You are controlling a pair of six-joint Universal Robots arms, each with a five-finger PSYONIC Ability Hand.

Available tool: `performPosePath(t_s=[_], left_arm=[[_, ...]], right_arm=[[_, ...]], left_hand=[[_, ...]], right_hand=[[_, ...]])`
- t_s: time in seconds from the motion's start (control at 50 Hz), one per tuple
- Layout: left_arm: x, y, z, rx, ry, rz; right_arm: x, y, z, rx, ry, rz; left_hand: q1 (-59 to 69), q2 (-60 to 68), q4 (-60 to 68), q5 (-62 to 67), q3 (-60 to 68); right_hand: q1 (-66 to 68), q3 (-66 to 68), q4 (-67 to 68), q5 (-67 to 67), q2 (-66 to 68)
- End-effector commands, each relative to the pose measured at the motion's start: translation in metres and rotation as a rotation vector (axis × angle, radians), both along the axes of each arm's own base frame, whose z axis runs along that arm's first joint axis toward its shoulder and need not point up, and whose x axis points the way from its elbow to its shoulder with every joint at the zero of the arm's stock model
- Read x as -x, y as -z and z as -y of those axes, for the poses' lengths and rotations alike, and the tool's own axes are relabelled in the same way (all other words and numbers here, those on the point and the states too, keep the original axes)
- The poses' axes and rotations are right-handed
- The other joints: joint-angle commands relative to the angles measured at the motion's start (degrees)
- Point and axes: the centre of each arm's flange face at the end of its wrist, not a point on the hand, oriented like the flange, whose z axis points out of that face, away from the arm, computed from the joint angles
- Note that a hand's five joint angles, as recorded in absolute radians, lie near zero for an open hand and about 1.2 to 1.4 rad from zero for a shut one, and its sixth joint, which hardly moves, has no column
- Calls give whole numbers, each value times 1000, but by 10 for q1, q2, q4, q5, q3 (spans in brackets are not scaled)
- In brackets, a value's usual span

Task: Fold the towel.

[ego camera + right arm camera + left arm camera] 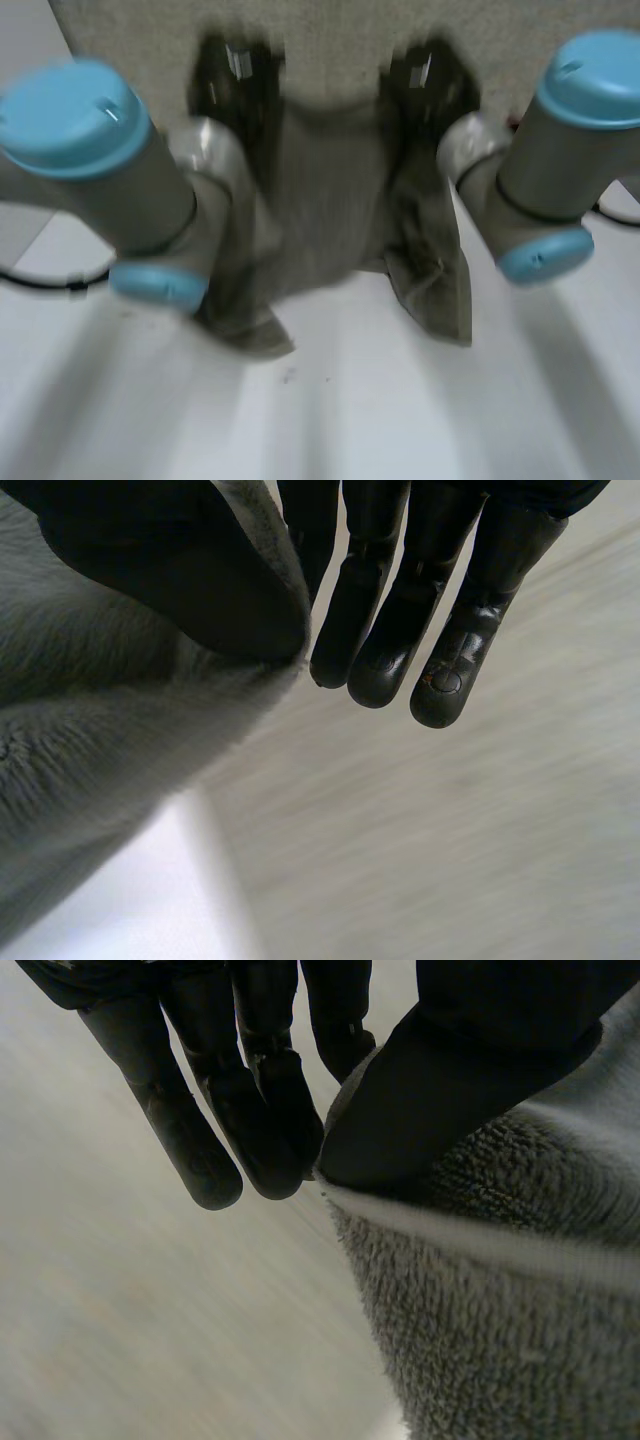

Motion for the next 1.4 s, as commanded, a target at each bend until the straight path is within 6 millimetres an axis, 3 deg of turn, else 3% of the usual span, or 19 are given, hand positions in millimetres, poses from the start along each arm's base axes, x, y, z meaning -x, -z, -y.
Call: performPosePath(t_s=[0.02,0.06,0.12,0.2,0.22,0.24,0.26,0.28,0.32,0.34,0.38,0.48,0.54,0.66,0.76,0.8,0.9,1.14,1.4], left_arm=[[-15,-129,4,492,-25,-339],[-21,-132,9,513,-45,-346],[-31,-110,21,434,-77,-279],[-36,-48,24,215,-42,-104],[-36,-48,24,214,-42,-104],[-37,-21,20,128,-17,-45],[-39,7,15,43,2,11],[-39,7,15,42,3,12],[-47,60,3,-107,34,111],[-47,60,3,-107,34,111],[-55,107,-14,-222,60,209],[-63,156,-32,-313,86,369],[-65,170,-38,-324,91,445],[-66,174,-39,-320,91,478],[-67,169,-36,-307,75,464],[-67,164,-36,-300,74,447],[-69,164,-37,-336,70,392],[-88,170,-20,-540,-2,79],[-114,174,-2,-539,-193,73]], right_arm=[[7,-100,-3,442,13,285],[7,-96,-4,418,3,270],[5,-78,-5,327,-17,207],[3,-28,-13,111,-76,67],[4,-7,-18,31,-96,14],[4,-7,-18,30,-96,14],[5,13,-24,-54,-111,-32],[5,13,-24,-55,-111,-33],[11,53,-42,-242,-149,-126],[11,54,-42,-243,-150,-126],[16,90,-62,-418,-181,-210],[24,127,-82,-629,-198,-287],[27,134,-87,-684,-197,-284],[31,133,-85,-752,-164,-193],[33,124,-83,-787,-139,-93],[36,123,-83,-806,-122,-30],[46,125,-74,-840,-75,72],[67,124,-45,-904,27,286],[73,125,-37,-882,50,309]], left_hand=[[111,103,103,104,103],[111,103,103,104,103],[111,103,103,104,103],[111,103,103,104,103],[111,103,103,104,103],[111,103,103,104,103],[111,103,103,104,103],[111,103,103,104,103],[111,103,103,104,103],[111,103,103,104,103],[111,103,103,104,103],[111,103,103,104,103],[94,86,86,88,87],[32,24,24,25,24],[-124,-133,-132,-131,-132],[-292,-300,-300,-298,-300],[-378,-386,-386,-385,-386],[-378,-387,-386,-385,-386],[-348,-356,-356,-355,-356]], right_hand=[[255,119,115,104,123],[255,119,115,104,123],[255,119,115,104,123],[255,119,115,104,123],[255,119,115,104,123],[255,119,115,104,123],[255,119,115,104,123],[255,119,115,104,123],[255,119,115,104,123],[255,119,115,104,123],[255,119,115,104,123],[255,119,115,104,123],[255,119,115,104,123],[255,119,115,104,123],[255,119,115,104,123],[255,119,115,104,123],[255,119,115,104,123],[255,119,115,104,123],[255,119,115,104,123]])
